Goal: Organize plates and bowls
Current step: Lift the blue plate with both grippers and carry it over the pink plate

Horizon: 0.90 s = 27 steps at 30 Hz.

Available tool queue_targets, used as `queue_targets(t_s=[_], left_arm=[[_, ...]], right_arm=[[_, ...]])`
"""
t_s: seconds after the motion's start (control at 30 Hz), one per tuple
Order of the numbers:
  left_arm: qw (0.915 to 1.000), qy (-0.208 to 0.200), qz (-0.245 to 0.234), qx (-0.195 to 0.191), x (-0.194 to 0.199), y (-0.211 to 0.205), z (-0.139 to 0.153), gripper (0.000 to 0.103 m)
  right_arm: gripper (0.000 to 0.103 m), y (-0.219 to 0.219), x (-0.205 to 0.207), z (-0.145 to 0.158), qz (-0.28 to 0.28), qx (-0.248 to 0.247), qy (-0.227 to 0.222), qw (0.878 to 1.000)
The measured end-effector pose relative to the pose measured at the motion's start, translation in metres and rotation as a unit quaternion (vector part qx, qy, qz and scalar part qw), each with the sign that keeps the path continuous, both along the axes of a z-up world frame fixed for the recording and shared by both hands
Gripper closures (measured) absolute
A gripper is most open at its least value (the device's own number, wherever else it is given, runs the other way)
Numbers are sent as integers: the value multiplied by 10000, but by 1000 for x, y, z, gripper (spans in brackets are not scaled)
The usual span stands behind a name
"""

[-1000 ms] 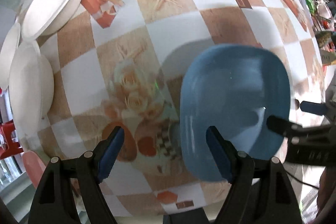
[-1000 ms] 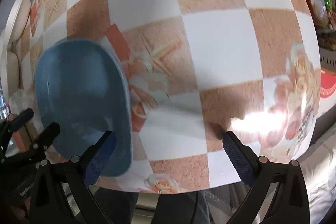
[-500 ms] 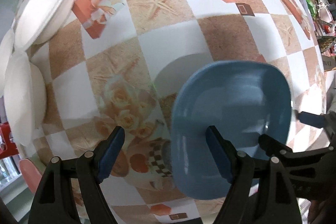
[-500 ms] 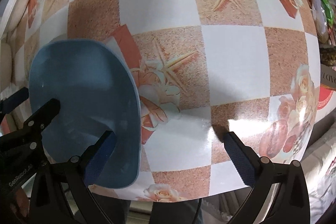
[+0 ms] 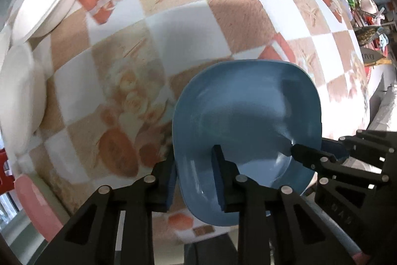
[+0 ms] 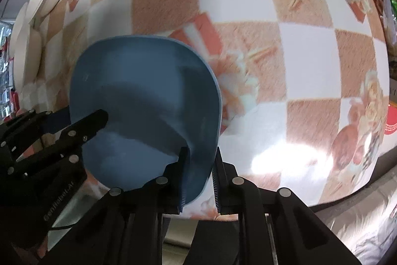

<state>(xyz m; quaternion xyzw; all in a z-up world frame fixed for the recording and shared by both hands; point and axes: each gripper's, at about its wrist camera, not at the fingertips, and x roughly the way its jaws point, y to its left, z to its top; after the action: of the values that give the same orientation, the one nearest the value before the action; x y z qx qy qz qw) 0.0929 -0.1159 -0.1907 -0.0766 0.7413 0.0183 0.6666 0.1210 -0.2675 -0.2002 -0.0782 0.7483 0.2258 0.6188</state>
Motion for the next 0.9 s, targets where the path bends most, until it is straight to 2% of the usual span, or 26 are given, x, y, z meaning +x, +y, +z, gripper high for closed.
queue_targets(t_s=[0.27, 0.47, 0.67, 0.73, 0.9], left_arm=[[9996, -76, 283, 36, -34, 18, 21, 74], [9986, -261, 454, 101, -33, 27, 30, 74], [9960, -535, 705, 148, -30, 52, 51, 74], [9950, -615, 763, 178, -41, 55, 60, 74], [9920, -774, 960, 255, -58, 74, 76, 74]], right_arm=[[84, 27, -30, 19, 468, 60, 93, 9988], [84, 54, -42, 41, 656, 86, -96, 9978], [84, 70, -33, 64, 834, 164, -297, 9959], [84, 71, -19, 67, 897, 181, -346, 9952], [84, 90, -17, 81, 1038, 237, -505, 9930]])
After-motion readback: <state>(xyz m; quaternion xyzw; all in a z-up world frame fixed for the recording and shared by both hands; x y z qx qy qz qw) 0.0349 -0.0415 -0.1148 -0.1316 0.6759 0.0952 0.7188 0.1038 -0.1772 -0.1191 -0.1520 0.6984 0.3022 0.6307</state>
